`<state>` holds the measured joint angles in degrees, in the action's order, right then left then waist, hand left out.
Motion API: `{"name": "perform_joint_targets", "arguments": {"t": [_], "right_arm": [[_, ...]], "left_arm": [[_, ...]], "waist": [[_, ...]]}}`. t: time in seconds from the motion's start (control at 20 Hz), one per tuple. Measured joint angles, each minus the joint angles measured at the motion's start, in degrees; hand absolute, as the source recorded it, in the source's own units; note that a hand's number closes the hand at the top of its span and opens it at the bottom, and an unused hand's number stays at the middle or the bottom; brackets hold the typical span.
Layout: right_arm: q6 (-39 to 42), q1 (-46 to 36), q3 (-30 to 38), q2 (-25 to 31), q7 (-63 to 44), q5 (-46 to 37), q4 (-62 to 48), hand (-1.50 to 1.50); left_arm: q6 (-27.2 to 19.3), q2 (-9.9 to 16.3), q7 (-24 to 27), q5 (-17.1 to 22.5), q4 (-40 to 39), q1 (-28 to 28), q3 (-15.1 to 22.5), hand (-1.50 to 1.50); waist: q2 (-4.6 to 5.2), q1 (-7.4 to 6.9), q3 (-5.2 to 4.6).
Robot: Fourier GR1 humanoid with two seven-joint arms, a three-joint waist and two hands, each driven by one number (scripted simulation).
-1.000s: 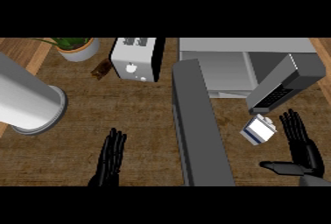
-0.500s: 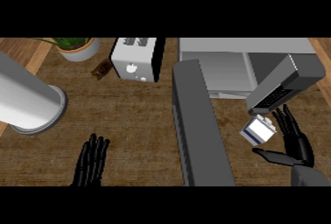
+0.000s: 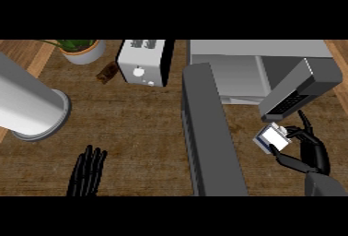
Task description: Pick up the milk, place it into the microwave and close the microwave
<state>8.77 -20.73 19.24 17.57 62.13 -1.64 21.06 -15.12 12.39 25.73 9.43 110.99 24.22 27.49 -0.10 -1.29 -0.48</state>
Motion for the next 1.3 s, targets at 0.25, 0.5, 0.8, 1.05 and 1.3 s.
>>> {"name": "perform_joint_targets", "arguments": {"t": [0.25, 0.5, 0.8, 1.05, 1.3], "right_arm": [[-4.56, -0.76, -0.27, -1.10, 1.15, -1.87, -1.41, 1.50], [-13.15, -1.11, -1.01, -2.83, 0.83, -4.50, -1.04, 1.50], [-13.60, -2.22, -1.36, -6.00, 1.72, -4.48, -1.35, 1.50], [-12.38, -3.82, -2.89, -8.68, 1.20, -4.79, -0.13, 1.50], [-12.84, -5.74, -4.93, -11.81, -0.92, -5.54, 2.70, 1.50]], "left_arm": [[1.58, 1.02, 1.53, 1.68, -0.09, 0.69, -2.00, -1.50], [2.58, 1.96, 1.95, 2.62, 0.68, 2.08, -2.75, -1.50], [4.19, 2.57, 3.86, 3.91, -0.75, 3.09, -4.20, -1.50], [4.93, 3.35, 3.86, 4.74, 0.13, 4.46, -5.18, -1.50], [5.65, 4.07, 2.93, 5.83, 1.15, 5.17, -6.77, -1.50]], "waist": [[-0.31, 0.14, -0.37], [-0.55, 0.59, -0.52], [-0.25, 0.81, -0.18], [-0.22, 0.60, -0.04], [-0.13, 0.76, 0.07]]}}
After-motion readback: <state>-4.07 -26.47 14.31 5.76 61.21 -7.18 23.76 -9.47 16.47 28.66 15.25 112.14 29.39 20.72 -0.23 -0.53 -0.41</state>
